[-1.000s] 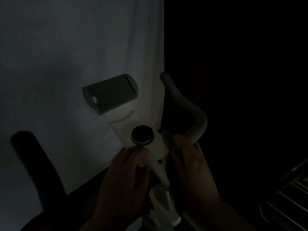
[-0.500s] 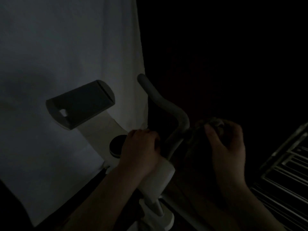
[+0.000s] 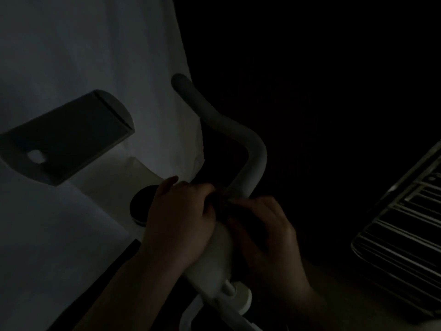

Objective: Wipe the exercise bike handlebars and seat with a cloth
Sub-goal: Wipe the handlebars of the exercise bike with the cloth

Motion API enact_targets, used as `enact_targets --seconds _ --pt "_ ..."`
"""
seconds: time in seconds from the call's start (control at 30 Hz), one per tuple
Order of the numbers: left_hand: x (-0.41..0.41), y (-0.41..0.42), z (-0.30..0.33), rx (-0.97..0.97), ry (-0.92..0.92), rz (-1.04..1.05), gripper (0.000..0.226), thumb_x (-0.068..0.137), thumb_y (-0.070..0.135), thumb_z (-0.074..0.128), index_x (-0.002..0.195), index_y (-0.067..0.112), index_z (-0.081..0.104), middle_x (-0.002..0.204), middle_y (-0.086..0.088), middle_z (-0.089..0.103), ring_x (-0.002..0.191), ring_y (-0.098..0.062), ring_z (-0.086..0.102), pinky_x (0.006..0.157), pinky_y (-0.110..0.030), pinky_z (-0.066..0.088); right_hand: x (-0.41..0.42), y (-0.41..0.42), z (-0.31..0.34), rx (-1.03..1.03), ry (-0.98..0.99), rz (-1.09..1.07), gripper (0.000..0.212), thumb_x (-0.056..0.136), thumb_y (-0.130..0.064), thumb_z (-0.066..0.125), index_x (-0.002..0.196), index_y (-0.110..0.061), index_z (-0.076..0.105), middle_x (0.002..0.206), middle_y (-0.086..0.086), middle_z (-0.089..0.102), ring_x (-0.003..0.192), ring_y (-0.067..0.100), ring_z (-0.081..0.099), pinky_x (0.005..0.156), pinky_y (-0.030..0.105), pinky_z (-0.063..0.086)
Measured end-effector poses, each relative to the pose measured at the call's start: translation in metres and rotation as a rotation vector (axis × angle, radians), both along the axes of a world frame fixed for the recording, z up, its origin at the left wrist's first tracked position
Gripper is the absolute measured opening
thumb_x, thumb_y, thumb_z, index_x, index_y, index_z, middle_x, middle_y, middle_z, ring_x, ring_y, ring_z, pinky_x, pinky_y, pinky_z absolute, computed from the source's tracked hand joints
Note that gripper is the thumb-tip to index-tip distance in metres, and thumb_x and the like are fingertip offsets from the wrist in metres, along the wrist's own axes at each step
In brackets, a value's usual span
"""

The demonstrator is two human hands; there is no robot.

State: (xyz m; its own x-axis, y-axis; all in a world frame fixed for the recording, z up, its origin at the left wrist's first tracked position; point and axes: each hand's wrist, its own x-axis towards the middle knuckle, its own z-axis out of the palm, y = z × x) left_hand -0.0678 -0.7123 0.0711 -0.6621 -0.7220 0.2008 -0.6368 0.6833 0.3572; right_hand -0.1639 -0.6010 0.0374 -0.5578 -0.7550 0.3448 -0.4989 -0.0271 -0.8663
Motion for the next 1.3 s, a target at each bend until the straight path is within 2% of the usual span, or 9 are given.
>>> enact_targets --seconds 0.13,0.27,0.4,0.53,0.6,0.77,1.1,1.2,1.3 --pt "0.004 0.002 0.000 -0.018 -0.054 -0.004 0.046 0.082 0.034 0.024 0.097 0.026 0.067 0.086 0.006 0.069 0.086 -0.009 0.060 0.113 -0.021 0.010 0.008 -0.019 -0.001 -0.013 0.077 -0.137 0.022 0.083 -0.019 0.071 0.104 -0.025 0.067 0.100 -0.011 0.053 0.092 -0.004 0.052 0.079 0.005 0.041" --pt "0.005 0.005 0.001 0.016 -0.028 -0.020 0.032 0.087 0.024 0.040 0.105 0.031 0.066 0.096 0.010 0.069 0.096 -0.008 0.059 0.117 -0.035 0.017 -0.001 -0.011 0.006 0.097 0.077 -0.036 0.020 0.084 -0.026 0.067 0.104 -0.030 0.067 0.102 -0.013 0.054 0.095 -0.007 0.051 0.081 0.003 0.039" --pt "0.003 0.005 0.002 0.061 0.048 0.009 0.023 0.089 0.021 0.048 0.100 0.028 0.068 0.089 0.010 0.067 0.079 -0.008 0.051 0.111 -0.038 0.028 -0.017 -0.023 0.011 0.090 0.122 -0.194 0.021 0.084 -0.016 0.069 0.104 -0.021 0.067 0.102 -0.005 0.054 0.090 -0.006 0.049 0.080 -0.001 0.035" --pt "0.002 0.004 0.000 0.078 0.036 0.027 0.018 0.088 0.023 0.051 0.095 0.029 0.066 0.087 0.009 0.065 0.076 -0.005 0.040 0.107 -0.041 0.032 -0.005 -0.021 0.010 0.127 0.148 -0.036 0.020 0.085 -0.025 0.065 0.106 -0.029 0.065 0.104 -0.015 0.052 0.093 -0.012 0.047 0.082 0.001 0.037" --pt "0.000 0.005 0.003 0.062 -0.002 0.028 0.020 0.088 0.024 0.048 0.097 0.031 0.065 0.086 0.011 0.064 0.076 -0.005 0.044 0.107 -0.042 0.032 -0.015 -0.025 0.015 0.147 0.159 -0.063 0.024 0.085 -0.021 0.067 0.108 -0.029 0.064 0.103 -0.016 0.050 0.091 -0.010 0.048 0.081 0.000 0.036" --pt "-0.004 0.013 0.010 -0.039 -0.165 0.026 0.015 0.090 0.040 0.039 0.096 0.036 0.053 0.078 0.018 0.049 0.088 0.002 0.048 0.119 -0.035 0.001 0.001 -0.013 0.008 0.143 0.131 -0.036 0.028 0.089 -0.025 0.059 0.117 -0.030 0.058 0.113 -0.018 0.046 0.099 -0.005 0.050 0.082 0.008 0.043" --pt "-0.006 0.009 0.004 -0.007 -0.090 0.020 0.038 0.085 0.039 0.026 0.095 0.032 0.062 0.083 0.012 0.065 0.083 0.000 0.057 0.118 -0.029 0.007 -0.021 -0.015 -0.003 0.033 0.114 -0.033 0.027 0.087 -0.014 0.066 0.111 -0.025 0.063 0.109 -0.009 0.048 0.101 -0.008 0.049 0.084 0.003 0.039" --pt "-0.006 0.011 0.001 -0.011 -0.065 0.022 0.029 0.087 0.037 0.034 0.090 0.030 0.061 0.078 0.010 0.064 0.079 -0.002 0.057 0.118 -0.032 0.012 -0.012 -0.017 -0.014 -0.034 -0.116 -0.134 0.027 0.087 -0.010 0.064 0.106 -0.029 0.060 0.109 -0.010 0.051 0.102 -0.004 0.053 0.087 0.012 0.045" --pt "-0.005 0.013 0.001 -0.004 -0.049 0.019 0.021 0.092 0.035 0.041 0.096 0.033 0.061 0.080 0.013 0.064 0.081 0.001 0.056 0.118 -0.032 0.012 0.000 -0.011 -0.018 -0.156 -0.626 -0.029 0.024 0.087 -0.004 0.060 0.102 -0.023 0.062 0.106 0.001 0.063 0.100 0.014 0.063 0.082 0.033 0.055"
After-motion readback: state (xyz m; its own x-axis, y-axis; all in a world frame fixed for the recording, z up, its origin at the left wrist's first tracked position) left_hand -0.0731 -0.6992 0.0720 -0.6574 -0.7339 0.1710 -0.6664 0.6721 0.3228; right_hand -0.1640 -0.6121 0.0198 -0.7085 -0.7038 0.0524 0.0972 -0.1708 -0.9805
